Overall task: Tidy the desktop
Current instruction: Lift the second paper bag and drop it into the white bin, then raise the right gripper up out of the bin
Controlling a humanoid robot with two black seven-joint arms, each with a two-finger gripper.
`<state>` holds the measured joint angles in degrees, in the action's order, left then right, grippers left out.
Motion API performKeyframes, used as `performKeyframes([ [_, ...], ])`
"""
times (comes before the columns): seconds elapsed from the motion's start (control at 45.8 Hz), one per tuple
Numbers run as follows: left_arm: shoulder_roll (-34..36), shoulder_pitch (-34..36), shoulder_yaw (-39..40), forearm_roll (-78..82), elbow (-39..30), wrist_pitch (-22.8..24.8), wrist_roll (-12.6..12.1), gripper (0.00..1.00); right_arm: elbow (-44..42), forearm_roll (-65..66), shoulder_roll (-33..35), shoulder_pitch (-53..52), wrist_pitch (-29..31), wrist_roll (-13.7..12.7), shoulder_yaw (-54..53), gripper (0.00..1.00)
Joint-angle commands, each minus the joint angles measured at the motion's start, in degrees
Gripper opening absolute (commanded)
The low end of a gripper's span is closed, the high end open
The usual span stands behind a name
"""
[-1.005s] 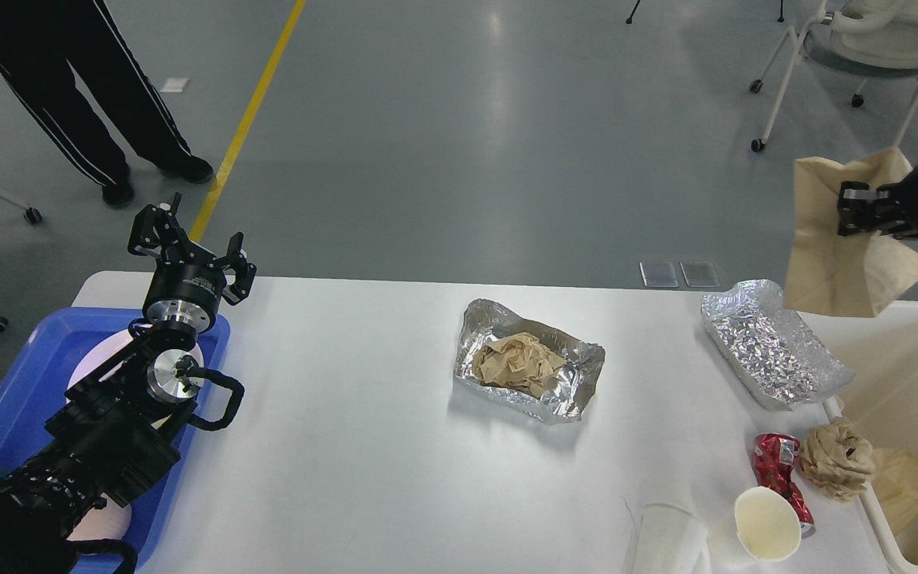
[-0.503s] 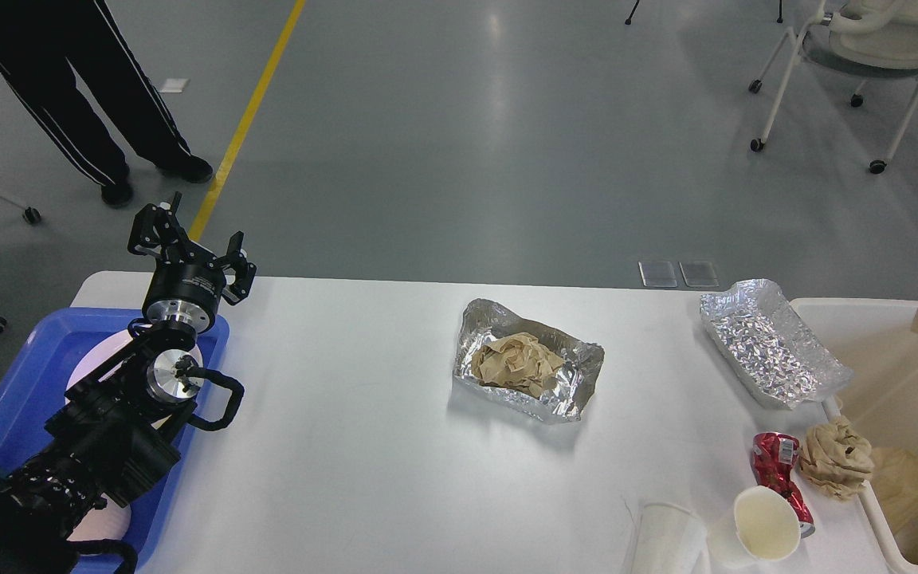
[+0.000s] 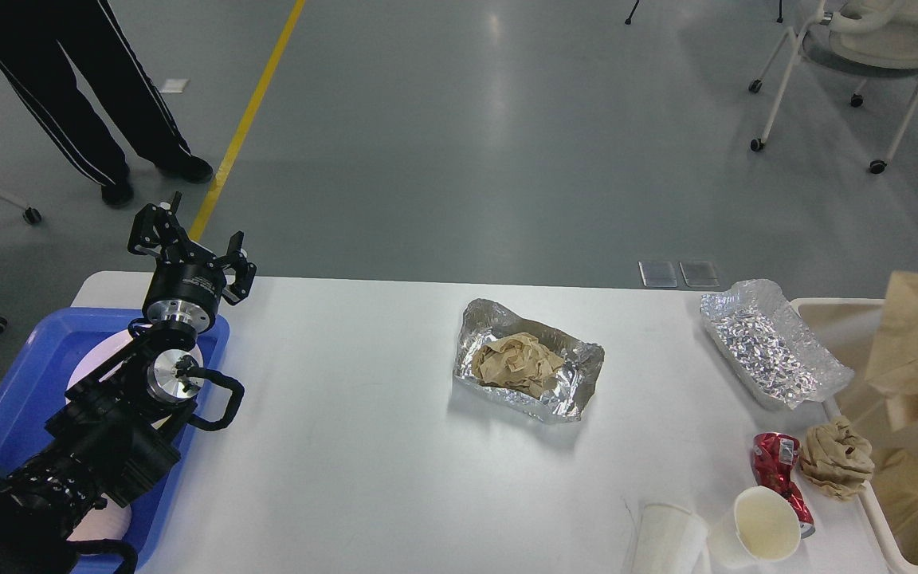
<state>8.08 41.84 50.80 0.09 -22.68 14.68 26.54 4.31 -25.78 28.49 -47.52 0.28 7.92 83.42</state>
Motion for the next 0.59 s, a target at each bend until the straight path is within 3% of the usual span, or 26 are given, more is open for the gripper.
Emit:
performKeyframes([
  [0.0, 0.0, 0.0, 0.0, 0.0, 0.0, 0.0, 0.0, 0.97, 0.0, 0.03, -0.02, -0.29, -0.02, -0.01, -0.1, 1.0],
  [0.35, 0.0, 0.0, 0.0, 0.0, 0.0, 0.0, 0.0, 0.97, -0.27, -0.06, 0.16, -5.03, 1.39, -1.24, -1.15, 1.0],
  [0.568, 0.0, 0.0, 0.0, 0.0, 0.0, 0.0, 0.0, 0.97, 0.44, 0.29, 0.07, -16.97, 13.41, -1.24, -2.47, 1.0],
])
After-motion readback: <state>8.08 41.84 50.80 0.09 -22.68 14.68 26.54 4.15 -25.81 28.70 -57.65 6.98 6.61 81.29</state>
